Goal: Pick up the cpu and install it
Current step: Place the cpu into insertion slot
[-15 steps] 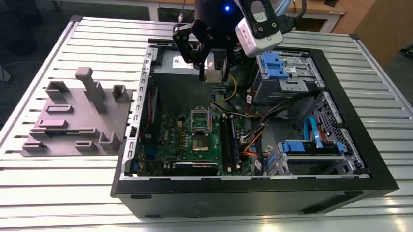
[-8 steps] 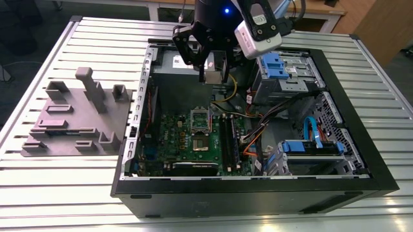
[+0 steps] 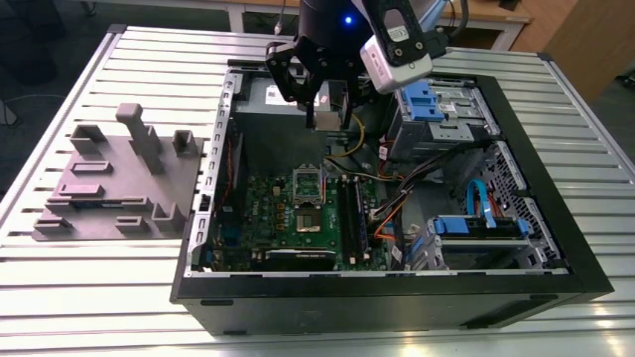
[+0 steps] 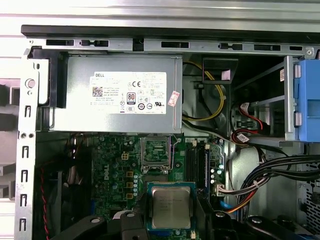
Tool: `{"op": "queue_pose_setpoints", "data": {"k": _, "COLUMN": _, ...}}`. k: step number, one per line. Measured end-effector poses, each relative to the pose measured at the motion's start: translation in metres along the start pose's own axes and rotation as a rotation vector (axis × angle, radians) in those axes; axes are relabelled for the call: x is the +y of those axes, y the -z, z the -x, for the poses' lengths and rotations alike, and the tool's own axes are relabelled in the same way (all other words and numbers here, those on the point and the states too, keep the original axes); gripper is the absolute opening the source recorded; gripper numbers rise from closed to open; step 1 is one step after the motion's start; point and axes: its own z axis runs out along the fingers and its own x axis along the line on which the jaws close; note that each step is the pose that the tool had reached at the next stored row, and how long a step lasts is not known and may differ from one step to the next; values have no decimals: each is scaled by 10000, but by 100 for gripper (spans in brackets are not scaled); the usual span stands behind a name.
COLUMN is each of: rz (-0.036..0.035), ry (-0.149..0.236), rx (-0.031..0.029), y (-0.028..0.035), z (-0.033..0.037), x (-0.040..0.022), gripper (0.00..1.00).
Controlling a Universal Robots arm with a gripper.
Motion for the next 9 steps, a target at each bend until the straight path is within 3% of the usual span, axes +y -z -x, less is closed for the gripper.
{"op": "queue_pose_setpoints", "data": {"k": 9, "rz": 5, "ry": 1, "rx": 0, "y": -18, "z": 0, "x": -15, "gripper": 47}}
